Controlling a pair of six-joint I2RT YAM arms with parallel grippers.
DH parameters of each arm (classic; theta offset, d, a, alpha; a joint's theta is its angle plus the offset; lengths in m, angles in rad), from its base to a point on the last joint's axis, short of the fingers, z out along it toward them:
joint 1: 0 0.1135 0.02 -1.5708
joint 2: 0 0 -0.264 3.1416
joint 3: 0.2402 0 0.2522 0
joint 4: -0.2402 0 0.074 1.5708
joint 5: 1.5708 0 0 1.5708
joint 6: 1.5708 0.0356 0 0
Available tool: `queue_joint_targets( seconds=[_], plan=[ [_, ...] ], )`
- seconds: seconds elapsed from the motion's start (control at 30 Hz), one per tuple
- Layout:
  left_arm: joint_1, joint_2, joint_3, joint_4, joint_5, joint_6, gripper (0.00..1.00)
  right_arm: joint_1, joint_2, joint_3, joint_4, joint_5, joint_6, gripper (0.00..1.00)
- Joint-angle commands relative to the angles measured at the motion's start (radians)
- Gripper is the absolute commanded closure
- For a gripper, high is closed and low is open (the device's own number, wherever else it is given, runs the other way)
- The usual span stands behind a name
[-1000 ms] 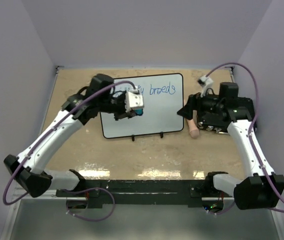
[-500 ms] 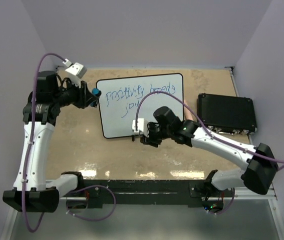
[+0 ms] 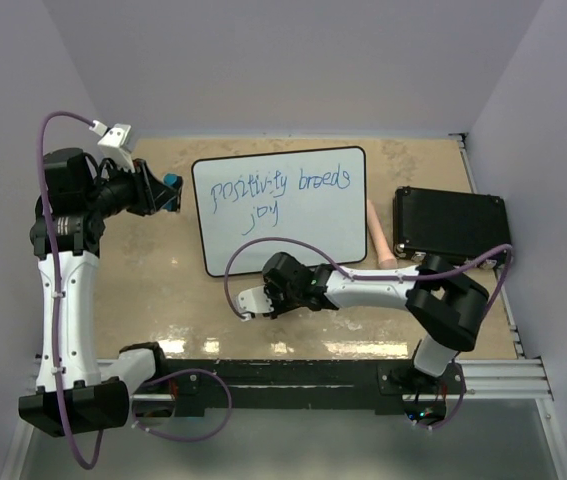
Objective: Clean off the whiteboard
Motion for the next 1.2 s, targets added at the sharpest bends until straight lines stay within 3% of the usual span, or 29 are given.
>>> queue_joint_targets(
  seconds=[0.0, 0.33, 0.8, 0.97, 1.13, 1.17],
  plan=[
    [0.015, -0.024, -0.014, 0.048, 0.031, -0.043, 1.0, -0.003, 0.065, 0.054, 0.086, 0.093, -0.053, 0.75],
    [0.024, 0.008, 0.017, -0.002, -0.057, -0.04, 1.0, -0.006, 0.252, 0.191, 0.139, 0.147, -0.011, 0.77],
    [0.027, 0.08, 0.034, 0.037, -0.049, -0.088, 1.0, -0.035, 0.458, 0.507, 0.113, 0.132, 0.003, 0.75],
    [0.058, 0.137, 0.113, 0.068, -0.075, -0.115, 1.0, -0.036, 0.354, 0.524, 0.04, 0.055, 0.058, 0.71],
    [0.112, 0.224, 0.225, 0.096, -0.069, -0.144, 1.0, -0.065, 0.08, 0.487, -0.057, -0.159, 0.153, 0.57],
    [0.11, 0.234, 0.236, 0.099, -0.075, -0.137, 1.0, -0.084, 0.05, 0.504, -0.068, -0.198, 0.24, 0.53]
  ],
)
